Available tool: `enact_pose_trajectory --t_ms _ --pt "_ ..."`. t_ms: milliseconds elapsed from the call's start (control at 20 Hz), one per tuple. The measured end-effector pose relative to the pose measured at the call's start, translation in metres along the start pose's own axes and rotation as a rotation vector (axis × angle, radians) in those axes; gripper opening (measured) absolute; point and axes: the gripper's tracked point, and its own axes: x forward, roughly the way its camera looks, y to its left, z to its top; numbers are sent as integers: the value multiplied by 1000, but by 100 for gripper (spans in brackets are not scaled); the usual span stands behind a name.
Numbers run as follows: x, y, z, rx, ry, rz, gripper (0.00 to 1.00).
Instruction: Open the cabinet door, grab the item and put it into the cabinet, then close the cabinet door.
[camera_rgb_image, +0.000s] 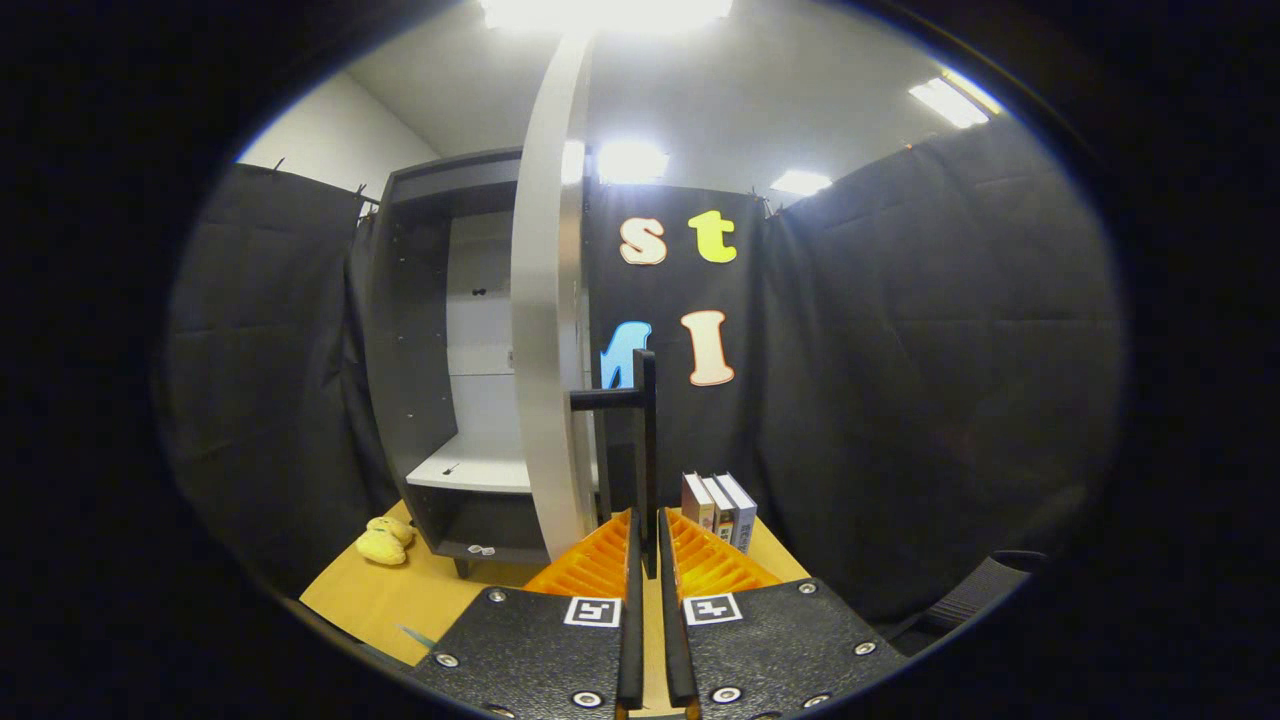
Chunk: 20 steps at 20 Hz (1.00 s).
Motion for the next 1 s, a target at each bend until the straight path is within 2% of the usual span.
enact_pose_trajectory --t_ms 100,200,350,600,650,750,900,1000 --pt "-7 1 0 18 -11 -5 9" --pt "-12 1 6 5 -44 -8 14" --pt "-30 2 17 -53 -142 -84 21" --pt "-37 38 13 -17 -232 -86 67" --pt "-37 44 9 -17 -243 -90 80" --pt "-35 65 -2 -14 -255 -64 92" --pt "-31 98 -20 -40 -298 -33 93" --pt "-28 133 -41 -51 -291 26 93"
